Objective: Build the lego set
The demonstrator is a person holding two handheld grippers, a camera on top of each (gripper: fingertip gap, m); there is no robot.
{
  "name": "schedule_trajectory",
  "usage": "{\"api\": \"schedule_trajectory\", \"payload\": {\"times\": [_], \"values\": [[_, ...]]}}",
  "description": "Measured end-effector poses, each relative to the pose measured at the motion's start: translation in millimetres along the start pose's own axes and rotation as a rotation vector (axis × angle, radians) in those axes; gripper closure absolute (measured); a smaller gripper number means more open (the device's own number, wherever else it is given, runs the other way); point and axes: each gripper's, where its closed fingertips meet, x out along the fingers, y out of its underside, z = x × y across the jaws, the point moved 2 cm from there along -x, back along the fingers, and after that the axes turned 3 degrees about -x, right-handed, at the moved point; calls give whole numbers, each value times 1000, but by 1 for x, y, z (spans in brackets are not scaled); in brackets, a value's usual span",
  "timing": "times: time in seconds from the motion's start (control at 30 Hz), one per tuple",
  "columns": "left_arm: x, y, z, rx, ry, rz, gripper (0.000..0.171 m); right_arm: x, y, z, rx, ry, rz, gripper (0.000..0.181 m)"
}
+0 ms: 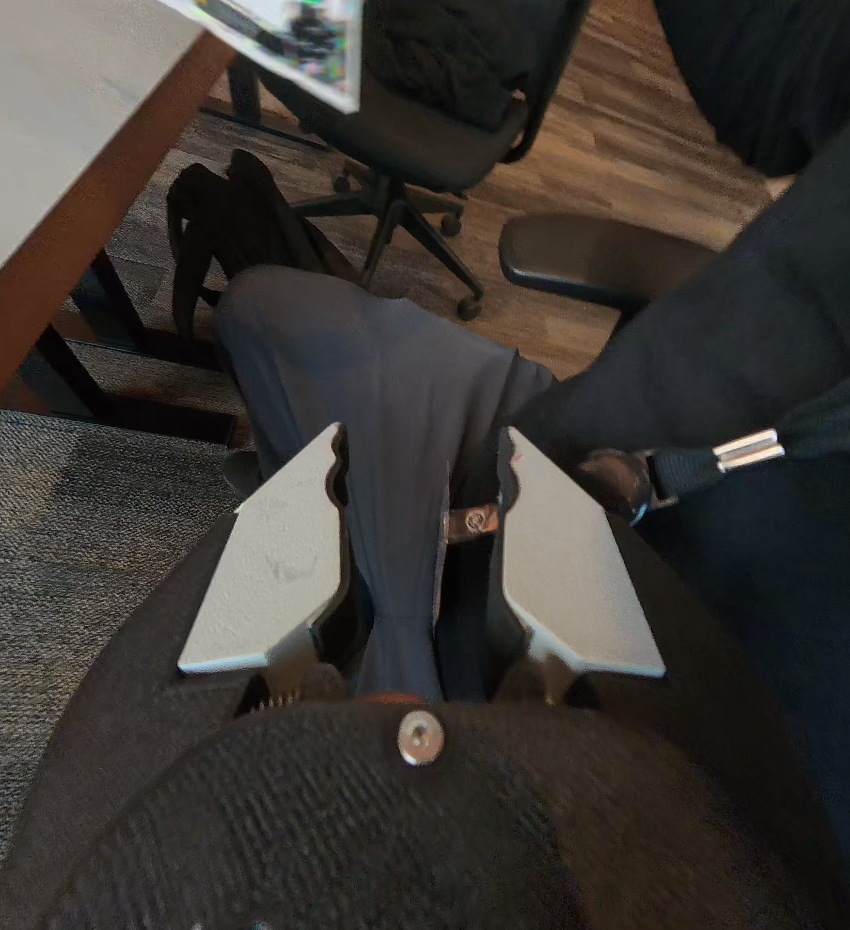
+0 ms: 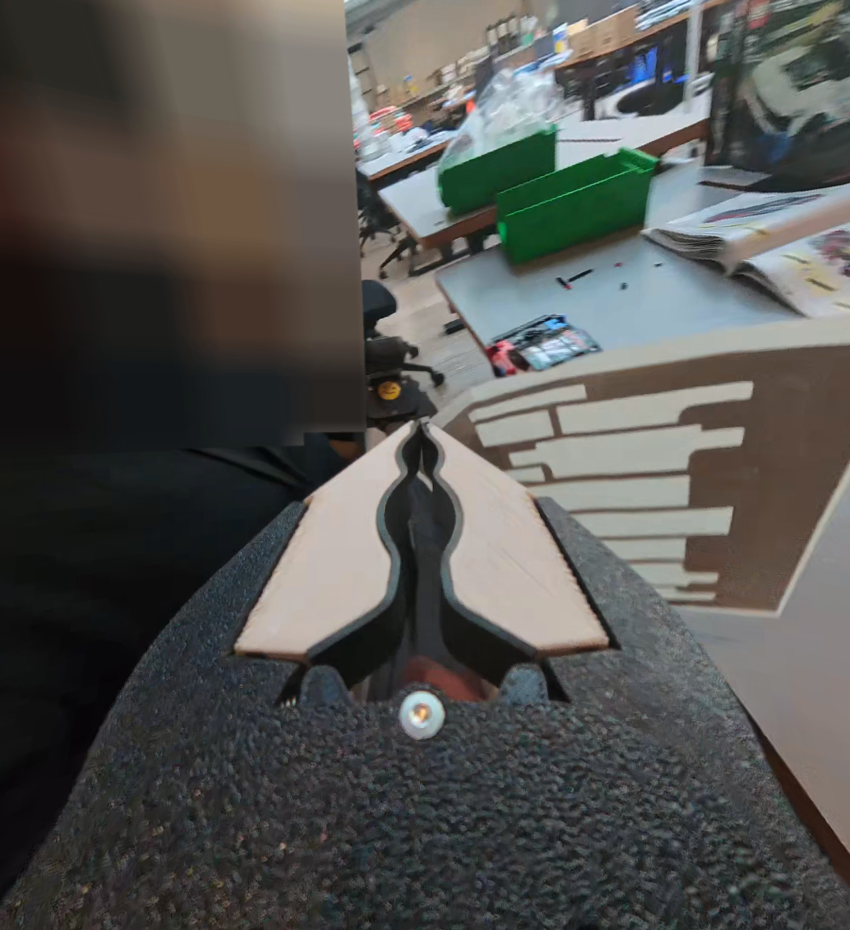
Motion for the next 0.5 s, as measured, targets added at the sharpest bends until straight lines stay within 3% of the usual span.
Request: {"api": "schedule_trajectory", "payload": {"times": [0.13,0.3,0.43,0.5], "values": [[-6,11,-7,43,5,10,115,31,2,33,61,-289,86,181],[-17,-5,8,-52,13,-92,112,78,12,53,145,-546,86,181],[-15,-21,14,-136,95,-194,109,108,18,58,199,-641,19,181],[0,-10,21,-167,131,-151,120,113,48,38,225,-568,33,181]]}}
